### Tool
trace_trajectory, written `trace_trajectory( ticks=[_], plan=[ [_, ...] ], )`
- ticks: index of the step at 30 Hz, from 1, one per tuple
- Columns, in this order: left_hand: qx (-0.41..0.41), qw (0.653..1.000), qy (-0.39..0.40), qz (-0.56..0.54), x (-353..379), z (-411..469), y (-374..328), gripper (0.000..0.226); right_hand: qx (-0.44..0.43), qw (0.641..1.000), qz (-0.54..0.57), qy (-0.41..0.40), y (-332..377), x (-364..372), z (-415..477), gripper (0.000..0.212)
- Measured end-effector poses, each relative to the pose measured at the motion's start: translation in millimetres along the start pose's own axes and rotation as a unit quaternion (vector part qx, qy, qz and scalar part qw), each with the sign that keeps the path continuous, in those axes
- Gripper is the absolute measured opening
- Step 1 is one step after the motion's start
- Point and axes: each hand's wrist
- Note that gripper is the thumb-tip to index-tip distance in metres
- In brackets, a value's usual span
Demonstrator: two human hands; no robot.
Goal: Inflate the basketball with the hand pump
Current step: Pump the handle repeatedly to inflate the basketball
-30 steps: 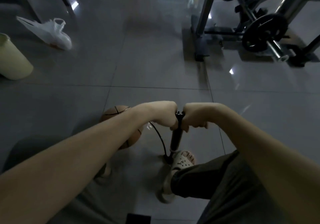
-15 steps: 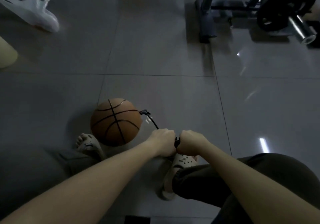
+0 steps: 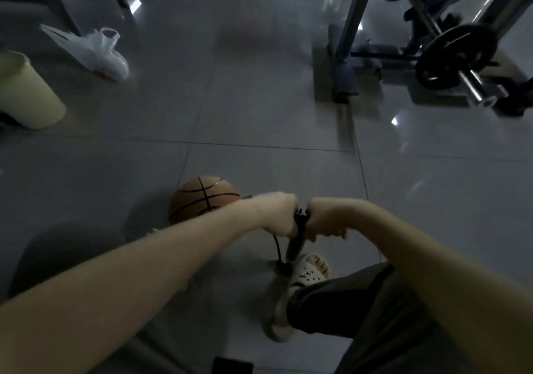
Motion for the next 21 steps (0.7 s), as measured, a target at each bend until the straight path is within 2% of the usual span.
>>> trace_trajectory(
  ticks=[3,5,8,11,14,21],
  plan=[
    [0.004,0.999,-0.012,-0.030,-42.7,-12.6,-22.2,0.011,-0.012,0.999,0.016,-0.040,-3.5,-36.9,-30.9,0.018],
    [-0.001,0.999,-0.017,-0.035,-41.3,-8.5,-22.2,0.011,0.001,0.998,0.020,-0.062,-2.7,-34.0,-25.2,0.019],
    [-0.012,1.000,-0.015,-0.008,-1.4,11.1,-2.5,0.014,0.030,0.998,-0.003,-0.057,1.6,7.7,16.7,0.014],
    [0.007,0.999,-0.036,0.014,39.0,31.4,18.5,0.019,0.023,0.998,-0.011,-0.064,-6.9,45.8,54.5,0.022],
    [0.013,0.999,-0.032,0.016,66.3,46.3,34.2,0.020,0.024,0.997,-0.009,-0.066,-14.5,71.9,76.6,0.020],
    [0.001,1.000,-0.010,0.023,98.3,65.1,55.8,0.025,0.025,0.997,-0.017,-0.072,-12.5,101.4,98.7,0.019]
  ],
)
Point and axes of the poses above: each hand's wrist, its own z-axis towards the middle knuckle, its own x-axis out of the palm, y = z × x, and after that the axes turned 13 degrees about -z, right-handed
